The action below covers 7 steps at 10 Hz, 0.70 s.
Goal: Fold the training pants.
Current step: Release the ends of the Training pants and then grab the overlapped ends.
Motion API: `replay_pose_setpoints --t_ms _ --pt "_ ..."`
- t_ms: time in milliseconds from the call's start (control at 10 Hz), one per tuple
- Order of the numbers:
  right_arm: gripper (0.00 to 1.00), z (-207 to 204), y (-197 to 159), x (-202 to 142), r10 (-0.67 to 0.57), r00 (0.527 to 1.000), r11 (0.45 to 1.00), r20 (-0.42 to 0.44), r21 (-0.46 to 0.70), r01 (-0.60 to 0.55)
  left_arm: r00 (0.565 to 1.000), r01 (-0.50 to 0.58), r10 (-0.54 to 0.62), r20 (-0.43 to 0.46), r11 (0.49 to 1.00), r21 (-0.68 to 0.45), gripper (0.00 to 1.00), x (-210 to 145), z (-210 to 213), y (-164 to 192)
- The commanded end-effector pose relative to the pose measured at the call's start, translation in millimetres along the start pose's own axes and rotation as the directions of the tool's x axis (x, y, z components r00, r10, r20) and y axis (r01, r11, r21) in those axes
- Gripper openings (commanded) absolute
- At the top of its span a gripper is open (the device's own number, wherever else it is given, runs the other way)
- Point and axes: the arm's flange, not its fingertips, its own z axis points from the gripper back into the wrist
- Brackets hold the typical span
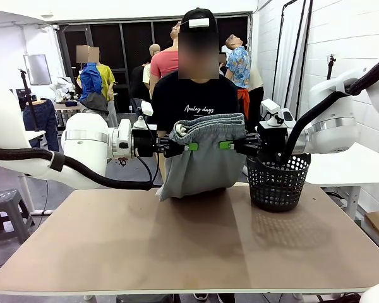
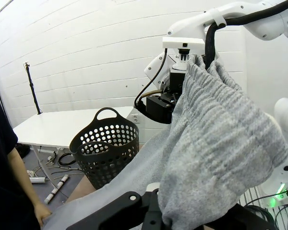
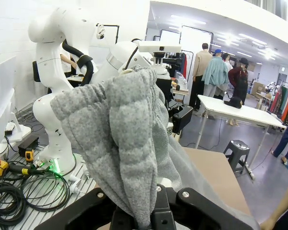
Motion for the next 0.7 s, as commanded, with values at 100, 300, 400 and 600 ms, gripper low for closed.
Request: replay_pose_setpoints --t_ms 100,300,400,600 --pt "0.0 -1.7 2.0 1.3 0.003 1.0 1.0 0.004 0.006 -0.003 1.0 0.0 0.0 0.003 1.0 0.009 0.0 2.0 0.4 -0.5" --pt "0.0 -1.7 2.0 1.3 0.003 1.0 1.0 0.004 0.006 -0.003 1.0 0.0 0.0 0.003 1.0 0.009 0.0 2.0 0.4 -0.5" --pt "0.0 -1.7 2.0 1.3 0.003 1.0 1.0 0.004 0.006 -0.003 1.0 0.0 0.0 0.003 1.0 0.009 0.0 2.0 0.4 -0.5" --pt "0.0 -1.7 2.0 1.3 0.003 1.0 1.0 0.004 0.006 -0.003 1.0 0.0 0.0 0.003 1.0 0.009 0.0 2.0 0.4 -0.5"
